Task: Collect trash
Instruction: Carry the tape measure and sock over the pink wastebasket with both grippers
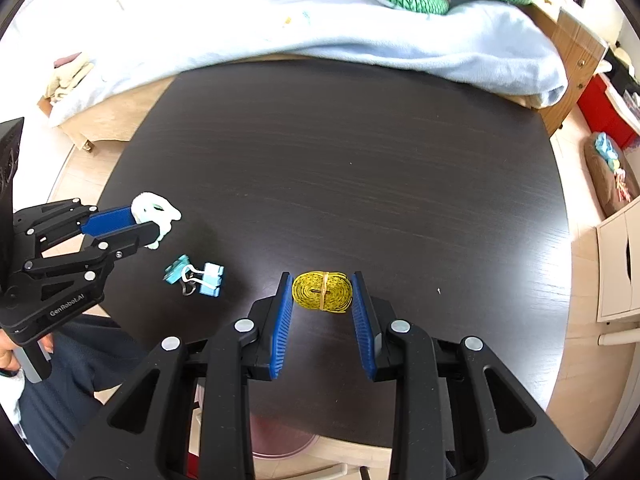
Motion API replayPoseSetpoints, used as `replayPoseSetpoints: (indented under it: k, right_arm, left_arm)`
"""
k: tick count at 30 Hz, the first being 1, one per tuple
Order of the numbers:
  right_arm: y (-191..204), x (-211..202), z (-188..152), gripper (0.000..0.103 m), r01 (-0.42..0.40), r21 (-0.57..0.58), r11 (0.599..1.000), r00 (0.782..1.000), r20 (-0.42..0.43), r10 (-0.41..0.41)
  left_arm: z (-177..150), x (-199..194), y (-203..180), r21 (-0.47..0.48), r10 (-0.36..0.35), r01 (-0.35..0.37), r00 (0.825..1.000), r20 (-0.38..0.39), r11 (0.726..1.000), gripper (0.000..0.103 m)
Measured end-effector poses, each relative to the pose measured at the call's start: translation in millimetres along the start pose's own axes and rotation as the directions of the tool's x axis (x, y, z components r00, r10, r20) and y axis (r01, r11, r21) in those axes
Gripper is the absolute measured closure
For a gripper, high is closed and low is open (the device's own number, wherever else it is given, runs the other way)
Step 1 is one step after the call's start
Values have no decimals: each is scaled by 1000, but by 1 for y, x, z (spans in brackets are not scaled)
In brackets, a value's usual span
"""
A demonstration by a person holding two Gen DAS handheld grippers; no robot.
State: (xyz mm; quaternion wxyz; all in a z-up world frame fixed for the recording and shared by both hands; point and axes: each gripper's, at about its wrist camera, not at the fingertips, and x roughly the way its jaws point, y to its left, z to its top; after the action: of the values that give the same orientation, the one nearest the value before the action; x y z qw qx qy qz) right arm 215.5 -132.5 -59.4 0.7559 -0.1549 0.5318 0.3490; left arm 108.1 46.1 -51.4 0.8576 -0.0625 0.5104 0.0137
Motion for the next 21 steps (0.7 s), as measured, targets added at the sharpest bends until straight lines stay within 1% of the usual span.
replayPoseSetpoints:
  k: [4, 10, 15, 21]
  right_arm:
    - [8, -18, -10, 74, 9, -23, 1000, 999, 45, -7]
    - [20, -48, -30, 74, 22, -51, 998, 994, 107, -16]
    - [30, -73, -50, 74, 30, -81, 996, 987, 163, -17]
    - [38, -98, -76, 74, 23, -96, 995, 979, 202, -3]
  left_arm:
    - [-8, -26, -6, 27, 18, -19, 998, 54, 999, 78]
    - [-23, -62, -19, 48, 12, -17, 993, 119, 999, 78]
    - [-38, -82, -31, 63, -1, -9, 988, 152, 998, 78]
    - [-54, -101, -44, 75, -10, -5, 982, 189, 997, 78]
